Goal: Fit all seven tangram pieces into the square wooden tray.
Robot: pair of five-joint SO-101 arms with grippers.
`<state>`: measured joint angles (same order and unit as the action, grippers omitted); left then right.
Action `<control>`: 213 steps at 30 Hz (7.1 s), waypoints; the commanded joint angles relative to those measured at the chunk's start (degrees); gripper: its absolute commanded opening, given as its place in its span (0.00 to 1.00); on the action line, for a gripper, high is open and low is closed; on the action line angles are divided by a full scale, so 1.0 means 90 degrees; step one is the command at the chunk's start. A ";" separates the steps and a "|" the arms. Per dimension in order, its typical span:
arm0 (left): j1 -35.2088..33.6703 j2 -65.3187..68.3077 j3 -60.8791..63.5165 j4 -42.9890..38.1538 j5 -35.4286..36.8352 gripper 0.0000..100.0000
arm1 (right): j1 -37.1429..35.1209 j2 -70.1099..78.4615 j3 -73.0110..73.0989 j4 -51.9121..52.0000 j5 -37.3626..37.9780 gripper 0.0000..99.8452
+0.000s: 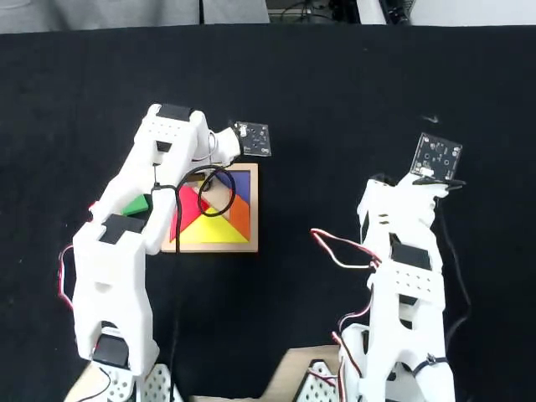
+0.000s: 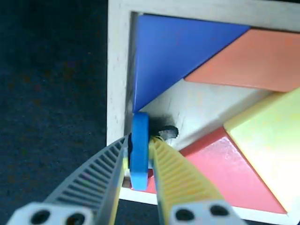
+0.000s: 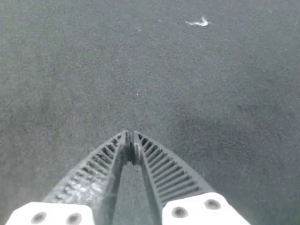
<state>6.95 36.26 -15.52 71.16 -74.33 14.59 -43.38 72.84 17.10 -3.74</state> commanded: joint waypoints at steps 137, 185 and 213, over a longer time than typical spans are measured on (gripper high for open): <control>-0.2623 -0.2100 0.1578 -0.0166 0.8479 0.26 | -0.0264 -0.0161 0.0024 -0.0137 0.0332 0.01; -0.2076 -0.0400 0.1353 0.0107 1.0139 0.25 | -0.0400 -0.0190 0.0034 -0.0137 0.0361 0.01; -0.1460 -0.1924 -0.0308 0.2178 0.8850 0.12 | -0.0400 -0.0181 0.0015 -0.0127 0.0361 0.01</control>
<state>-10.46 24.75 -15.16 89.19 13.41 11.78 -43.38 73.54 17.10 -1.10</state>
